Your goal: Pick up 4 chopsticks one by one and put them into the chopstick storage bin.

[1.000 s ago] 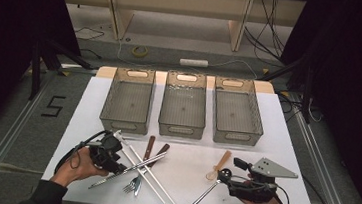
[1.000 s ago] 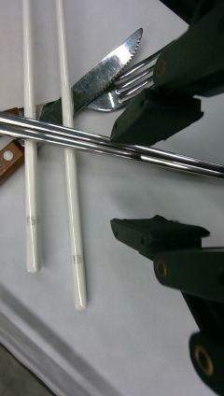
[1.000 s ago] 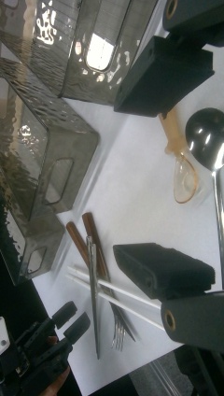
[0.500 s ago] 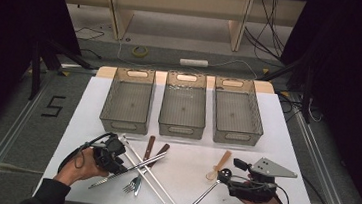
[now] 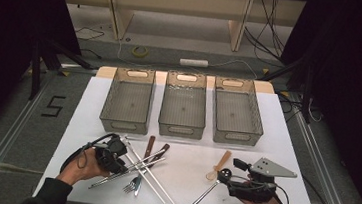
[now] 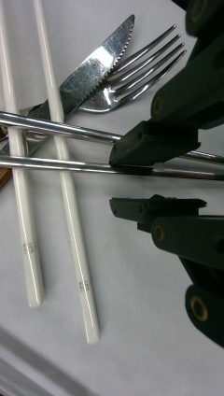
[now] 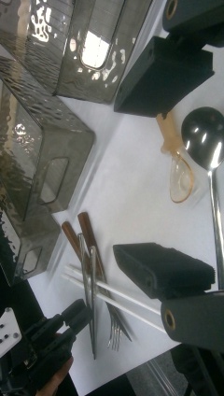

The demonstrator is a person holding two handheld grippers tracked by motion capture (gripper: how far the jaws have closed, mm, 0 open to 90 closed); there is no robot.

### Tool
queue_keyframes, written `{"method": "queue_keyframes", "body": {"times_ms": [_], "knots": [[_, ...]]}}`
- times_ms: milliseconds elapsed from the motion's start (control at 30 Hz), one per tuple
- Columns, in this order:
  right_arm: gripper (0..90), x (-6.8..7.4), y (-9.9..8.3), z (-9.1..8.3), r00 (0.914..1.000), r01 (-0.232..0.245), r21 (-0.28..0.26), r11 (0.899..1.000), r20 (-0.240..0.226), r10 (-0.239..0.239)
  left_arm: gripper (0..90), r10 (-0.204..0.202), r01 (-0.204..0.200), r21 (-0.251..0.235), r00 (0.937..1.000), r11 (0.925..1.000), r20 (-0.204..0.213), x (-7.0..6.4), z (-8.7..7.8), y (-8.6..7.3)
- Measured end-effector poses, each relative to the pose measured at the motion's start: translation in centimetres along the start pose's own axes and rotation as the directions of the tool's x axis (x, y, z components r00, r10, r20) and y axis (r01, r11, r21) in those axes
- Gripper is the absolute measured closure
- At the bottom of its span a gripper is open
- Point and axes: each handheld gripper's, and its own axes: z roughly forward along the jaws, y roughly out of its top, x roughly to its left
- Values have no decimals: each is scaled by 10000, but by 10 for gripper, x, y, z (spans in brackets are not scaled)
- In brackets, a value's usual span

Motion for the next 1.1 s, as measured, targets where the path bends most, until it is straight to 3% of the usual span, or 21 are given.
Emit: {"method": "queue_keyframes", "body": {"times_ms": [267, 433, 767, 967, 1100], "knots": [[276, 0, 0, 0, 10000, 17, 19, 10000, -29, -17, 831, 483, -483, -22, 9988, 9988, -44, 0, 3, 0], [277, 1, 0, 1, 10000, 48, 117, 9999, -64, -47, 849, 843, -847, -245, 9963, 9961, -175, -2, 1, 0], [277, 1, 0, 0, 10000, 4, 75, 10000, -90, -3, 858, 786, -843, -1246, 9957, 9886, -497, -6, -18, 3], [277, 0, 0, 0, 9999, -30, 20, 10000, -100, 30, 858, 292, -457, -2362, 9969, 9706, -729, -9, -40, 6], [277, 0, -1, 0, 9999, -68, -31, 10000, -101, 67, 859, -164, -23, -2910, 9980, 9567, -618, -3, -48, 8]]}}
